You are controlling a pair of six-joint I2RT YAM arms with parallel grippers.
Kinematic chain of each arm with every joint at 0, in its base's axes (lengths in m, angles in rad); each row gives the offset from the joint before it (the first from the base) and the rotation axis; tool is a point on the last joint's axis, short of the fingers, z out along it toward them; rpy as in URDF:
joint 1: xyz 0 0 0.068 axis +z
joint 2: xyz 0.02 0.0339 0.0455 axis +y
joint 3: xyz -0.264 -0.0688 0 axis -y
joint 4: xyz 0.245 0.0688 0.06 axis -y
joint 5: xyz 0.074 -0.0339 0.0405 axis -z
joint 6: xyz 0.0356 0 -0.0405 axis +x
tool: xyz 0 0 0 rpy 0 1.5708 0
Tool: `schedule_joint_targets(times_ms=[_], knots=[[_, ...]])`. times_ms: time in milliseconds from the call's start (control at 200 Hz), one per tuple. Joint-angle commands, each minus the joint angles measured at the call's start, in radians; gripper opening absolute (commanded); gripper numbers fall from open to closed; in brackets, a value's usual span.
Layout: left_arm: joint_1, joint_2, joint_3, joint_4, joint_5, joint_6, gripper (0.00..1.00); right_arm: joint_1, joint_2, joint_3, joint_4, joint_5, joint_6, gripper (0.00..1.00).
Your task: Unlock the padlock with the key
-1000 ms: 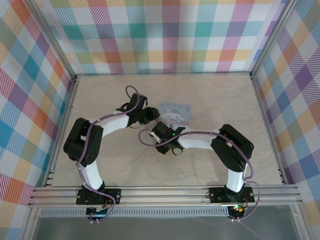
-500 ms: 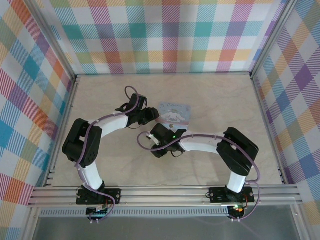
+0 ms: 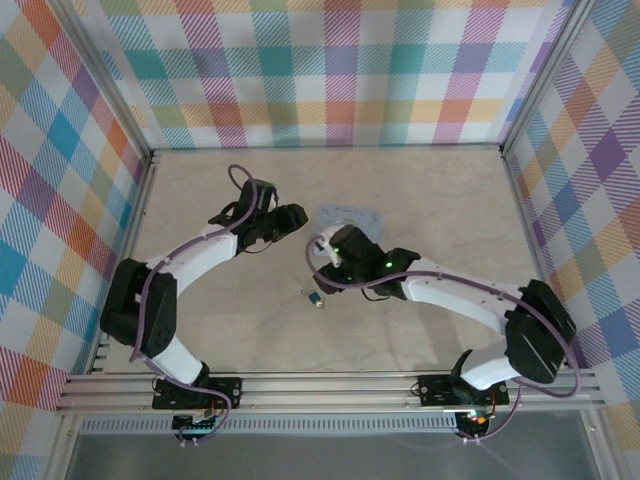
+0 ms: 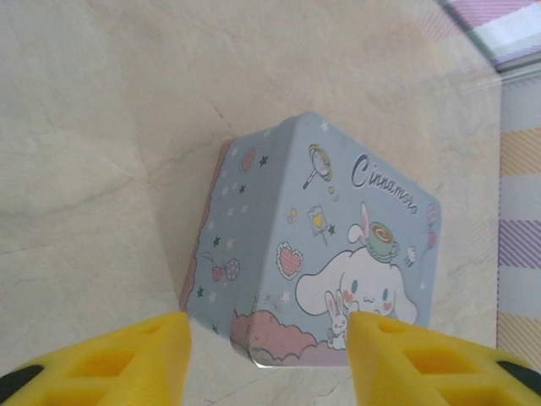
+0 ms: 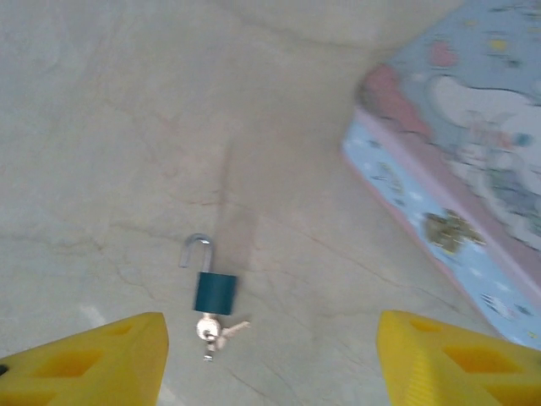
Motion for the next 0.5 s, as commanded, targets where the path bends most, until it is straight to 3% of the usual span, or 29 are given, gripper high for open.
schedule_joint_targets(times_ms=[0,40,55,135,155,170,350,500], knots=[[0.022,-0.100,-0.042,-0.051,-0.060,0.036,0.60,-0.061,-0.090,-0.041,-0.045,0.016,0.054,0.70],[0.024,-0.132,-0.054,-0.067,-0.096,0.045,0.94,-0.089,-0.127,-0.059,-0.042,0.013,0.063,0.73],[0.024,-0.144,-0.059,-0.071,-0.107,0.050,0.99,-0.100,-0.140,-0.067,-0.041,0.008,0.064,0.74],[0.029,-0.199,-0.076,-0.105,-0.157,0.089,1.00,-0.156,-0.202,-0.095,-0.045,0.014,0.080,0.80],[0.031,-0.210,-0.080,-0.115,-0.168,0.098,1.00,-0.172,-0.215,-0.103,-0.046,0.012,0.082,0.97],[0.032,-0.217,-0.082,-0.123,-0.178,0.105,1.00,-0.183,-0.224,-0.107,-0.046,0.009,0.083,1.00],[0.036,-0.308,-0.131,-0.208,-0.368,0.183,1.00,-0.313,-0.315,-0.163,-0.030,0.012,0.107,1.00],[0.037,-0.373,-0.221,-0.169,-0.614,0.231,1.00,-0.438,-0.370,-0.225,0.019,0.123,0.161,1.00]])
